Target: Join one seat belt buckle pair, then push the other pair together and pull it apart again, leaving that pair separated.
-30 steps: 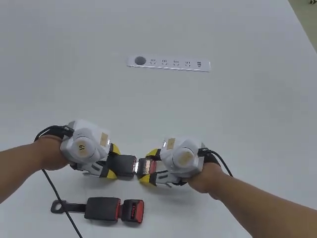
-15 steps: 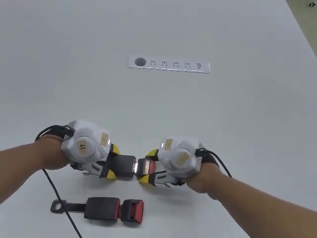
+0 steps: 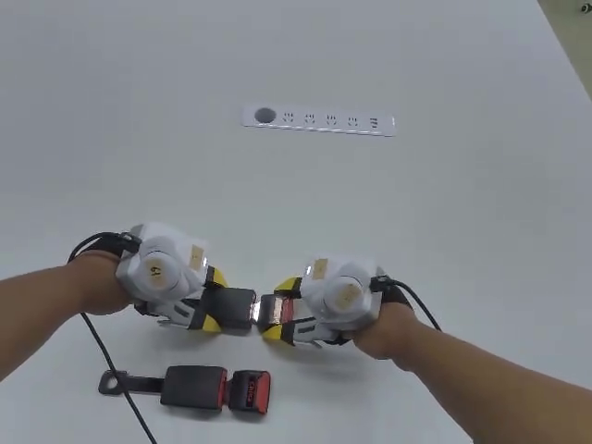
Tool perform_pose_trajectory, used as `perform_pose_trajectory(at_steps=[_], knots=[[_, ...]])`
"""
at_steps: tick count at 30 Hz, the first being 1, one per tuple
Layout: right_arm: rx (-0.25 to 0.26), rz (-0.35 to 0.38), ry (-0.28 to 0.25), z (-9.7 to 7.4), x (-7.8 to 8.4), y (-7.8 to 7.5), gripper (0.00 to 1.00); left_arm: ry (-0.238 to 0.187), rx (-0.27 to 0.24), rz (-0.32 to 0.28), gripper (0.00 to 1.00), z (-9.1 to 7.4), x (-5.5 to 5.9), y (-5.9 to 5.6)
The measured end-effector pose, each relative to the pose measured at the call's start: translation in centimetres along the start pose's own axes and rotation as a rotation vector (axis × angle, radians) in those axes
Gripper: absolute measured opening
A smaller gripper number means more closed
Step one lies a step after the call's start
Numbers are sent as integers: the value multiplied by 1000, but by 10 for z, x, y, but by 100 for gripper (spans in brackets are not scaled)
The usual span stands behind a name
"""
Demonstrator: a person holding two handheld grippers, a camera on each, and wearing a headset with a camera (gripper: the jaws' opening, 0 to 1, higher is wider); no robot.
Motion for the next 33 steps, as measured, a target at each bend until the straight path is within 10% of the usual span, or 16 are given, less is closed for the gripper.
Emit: perform_pose_trajectory(at_steps=[33], knots=[[-4, 8, -45, -36, 22, -4, 36, -97, -42, -70, 34, -2, 4, 0]])
Point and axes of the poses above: the centre of the closed fingertips' face, and the gripper's own axes: z roughly forward along the fingers, y roughly to its left, x roughly out of its underside, the point moved 5 cm from there along -z, roughly backward along the fingers, and after that the axes turned 13 degrees about -y, right-handed, at the moved point
